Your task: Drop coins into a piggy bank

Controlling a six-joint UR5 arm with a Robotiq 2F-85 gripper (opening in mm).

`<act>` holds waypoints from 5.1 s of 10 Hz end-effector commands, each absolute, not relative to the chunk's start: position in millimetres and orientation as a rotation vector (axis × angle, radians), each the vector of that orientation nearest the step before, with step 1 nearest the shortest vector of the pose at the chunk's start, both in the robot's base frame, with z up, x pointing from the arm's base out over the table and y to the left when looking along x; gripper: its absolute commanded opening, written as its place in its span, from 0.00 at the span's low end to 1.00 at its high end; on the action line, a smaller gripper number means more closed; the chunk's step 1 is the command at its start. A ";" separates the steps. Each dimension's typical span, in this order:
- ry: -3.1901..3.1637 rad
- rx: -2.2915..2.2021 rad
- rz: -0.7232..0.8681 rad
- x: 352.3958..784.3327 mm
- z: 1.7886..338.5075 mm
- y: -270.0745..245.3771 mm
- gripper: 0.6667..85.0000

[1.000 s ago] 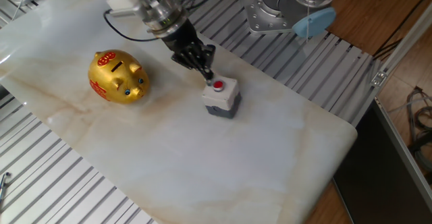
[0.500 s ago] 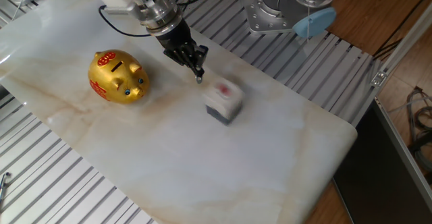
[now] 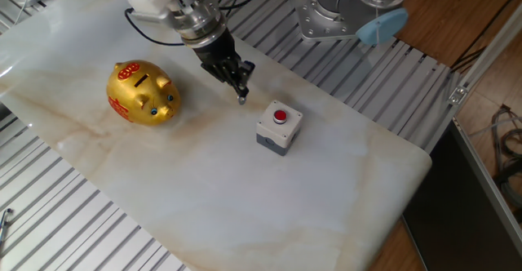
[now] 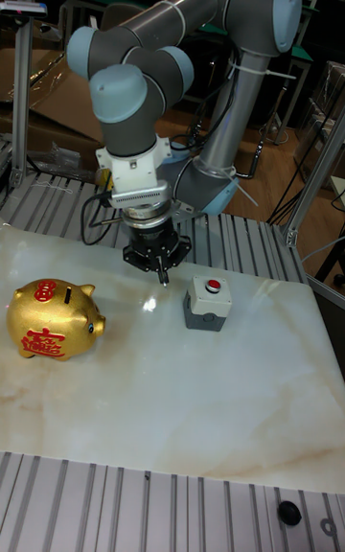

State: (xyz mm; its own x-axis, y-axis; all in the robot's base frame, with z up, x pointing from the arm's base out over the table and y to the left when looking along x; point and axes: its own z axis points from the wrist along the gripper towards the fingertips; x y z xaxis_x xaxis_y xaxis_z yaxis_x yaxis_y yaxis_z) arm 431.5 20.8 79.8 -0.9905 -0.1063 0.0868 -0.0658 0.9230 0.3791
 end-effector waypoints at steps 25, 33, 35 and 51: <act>-3.198 -0.069 -0.146 473.9 112.3 -42.9 0.00; -3.139 0.030 -0.059 476.0 173.2 -85.4 0.00; -3.148 0.047 -0.033 488.9 178.0 -103.3 0.00; -3.157 0.094 0.045 546.7 147.7 -143.7 0.00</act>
State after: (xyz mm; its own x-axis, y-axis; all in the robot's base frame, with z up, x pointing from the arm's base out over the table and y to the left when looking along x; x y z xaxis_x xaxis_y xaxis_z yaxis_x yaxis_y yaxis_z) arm 540.0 -147.2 151.9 -0.9980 -0.0630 -0.0086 -0.0626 0.9973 -0.0373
